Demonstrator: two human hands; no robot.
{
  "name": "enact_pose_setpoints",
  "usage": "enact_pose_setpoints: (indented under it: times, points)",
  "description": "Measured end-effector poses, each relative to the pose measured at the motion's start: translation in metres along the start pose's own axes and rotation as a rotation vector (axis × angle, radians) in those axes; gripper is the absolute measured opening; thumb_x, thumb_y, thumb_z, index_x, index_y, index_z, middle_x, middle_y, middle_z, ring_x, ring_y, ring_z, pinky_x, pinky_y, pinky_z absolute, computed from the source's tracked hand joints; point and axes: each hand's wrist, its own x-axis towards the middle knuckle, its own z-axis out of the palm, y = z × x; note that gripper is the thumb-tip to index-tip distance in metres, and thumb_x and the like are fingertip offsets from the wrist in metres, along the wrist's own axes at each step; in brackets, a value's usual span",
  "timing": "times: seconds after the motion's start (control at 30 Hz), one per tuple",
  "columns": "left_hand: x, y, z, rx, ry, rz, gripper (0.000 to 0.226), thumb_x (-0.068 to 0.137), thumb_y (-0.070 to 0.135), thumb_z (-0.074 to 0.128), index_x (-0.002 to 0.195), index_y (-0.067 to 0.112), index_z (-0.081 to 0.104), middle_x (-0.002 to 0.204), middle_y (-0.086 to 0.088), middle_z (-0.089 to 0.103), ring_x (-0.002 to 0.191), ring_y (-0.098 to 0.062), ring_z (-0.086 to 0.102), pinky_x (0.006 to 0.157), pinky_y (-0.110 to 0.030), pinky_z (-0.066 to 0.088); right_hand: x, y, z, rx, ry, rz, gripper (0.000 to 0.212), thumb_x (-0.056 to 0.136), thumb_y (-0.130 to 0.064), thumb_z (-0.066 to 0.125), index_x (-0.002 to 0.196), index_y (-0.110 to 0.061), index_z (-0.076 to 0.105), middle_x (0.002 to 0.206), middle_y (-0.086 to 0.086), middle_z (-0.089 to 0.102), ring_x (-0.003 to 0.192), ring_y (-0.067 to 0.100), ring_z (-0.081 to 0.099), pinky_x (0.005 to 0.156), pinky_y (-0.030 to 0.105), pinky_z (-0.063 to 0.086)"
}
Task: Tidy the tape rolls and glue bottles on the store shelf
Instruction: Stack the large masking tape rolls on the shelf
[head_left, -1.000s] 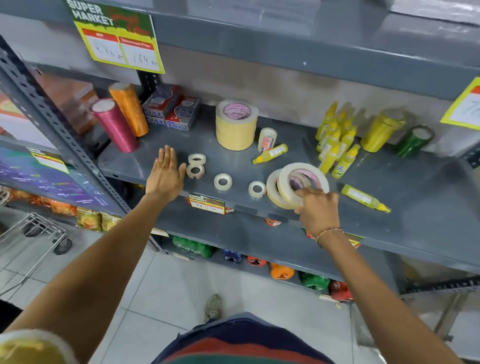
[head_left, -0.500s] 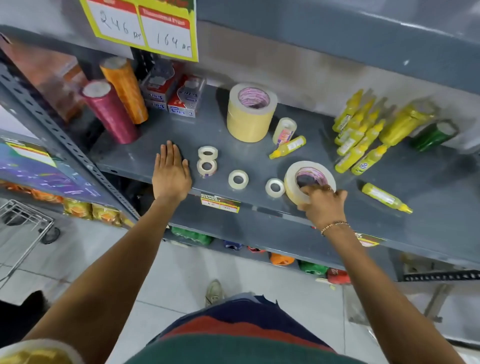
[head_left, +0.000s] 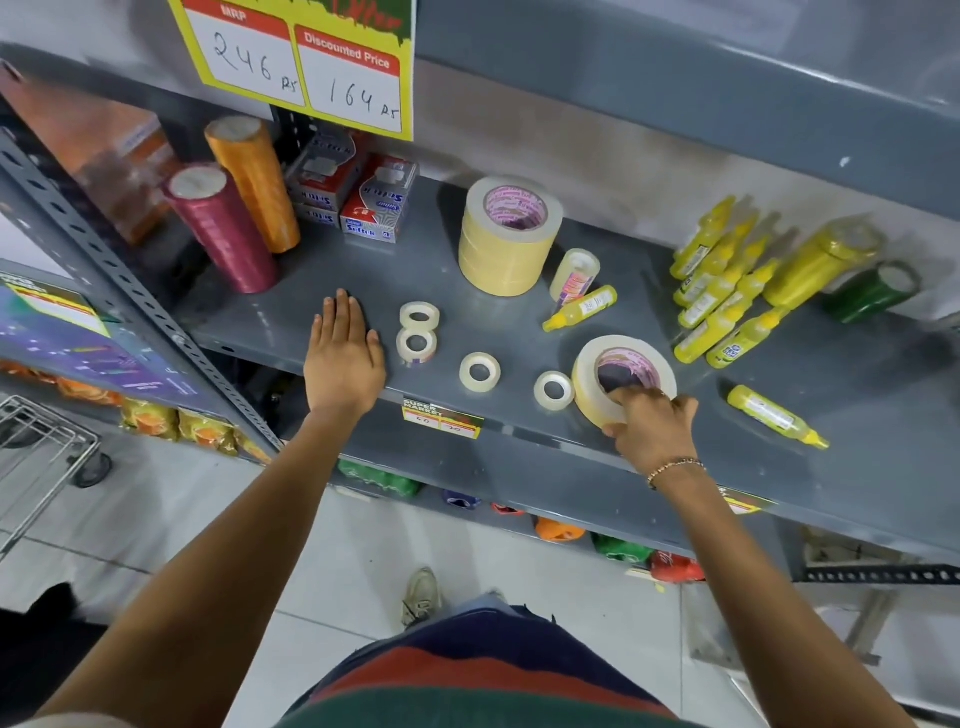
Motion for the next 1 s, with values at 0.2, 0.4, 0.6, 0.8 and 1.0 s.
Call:
enact_pose_setpoints:
  times: [0.2, 0.4, 0.6, 0.8, 1.0]
  points:
    - [-0.001, 0.0, -0.001, -0.015, 0.016, 0.008, 0.054, 0.099, 0.022, 0.029, 0.144, -0.006, 0.024, 0.155, -0.022, 0.022, 0.145, -0.034, 0.018, 0.121, -0.043, 0.011, 0.0, -0.001, -0.005, -0.021, -0.02, 0.002, 0.035, 0.08, -0.039, 0.066, 0.108, -0.018, 0.06, 0.106, 0.006, 0.066, 0.106, 0.028, 0.056, 0.095, 0.041, 0.026]
    - [-0.001, 0.001, -0.003, 0.012, -0.016, 0.0, 0.056, 0.099, 0.025, 0.024, 0.146, -0.004, 0.017, 0.157, -0.02, 0.017, 0.147, -0.03, 0.013, 0.122, -0.04, 0.008, -0.004, -0.004, -0.049, -0.108, 0.067, 0.012, 0.034, 0.075, -0.042, 0.068, 0.102, -0.023, 0.064, 0.103, 0.006, 0.07, 0.105, 0.025, 0.06, 0.101, 0.04, 0.025]
    - [-0.001, 0.001, -0.004, 0.016, -0.037, -0.004, 0.056, 0.099, 0.026, 0.023, 0.147, -0.003, 0.015, 0.158, -0.019, 0.014, 0.147, -0.03, 0.011, 0.121, -0.041, 0.009, 0.045, -0.061, -0.133, 0.047, 0.276, -0.158, 0.029, 0.073, -0.038, 0.07, 0.1, -0.028, 0.065, 0.111, 0.01, 0.069, 0.113, 0.03, 0.057, 0.108, 0.045, 0.019]
    - [0.001, 0.0, -0.004, 0.011, -0.06, -0.004, 0.057, 0.099, 0.027, 0.022, 0.147, -0.002, 0.013, 0.159, -0.018, 0.012, 0.148, -0.03, 0.009, 0.122, -0.041, 0.007, 0.126, -0.126, -0.151, -0.03, 0.135, -0.207, 0.05, 0.076, -0.035, 0.067, 0.124, -0.026, 0.054, 0.131, 0.005, 0.056, 0.128, 0.024, 0.044, 0.115, 0.045, 0.016]
    - [0.002, -0.001, -0.001, 0.028, -0.053, -0.017, 0.058, 0.098, 0.029, 0.018, 0.148, 0.0, 0.011, 0.159, -0.016, 0.011, 0.148, -0.028, 0.007, 0.122, -0.039, 0.005, 0.15, -0.143, -0.135, -0.089, 0.089, -0.205, 0.05, 0.076, -0.032, 0.069, 0.121, -0.015, 0.055, 0.128, 0.009, 0.057, 0.126, 0.026, 0.046, 0.115, 0.048, 0.014]
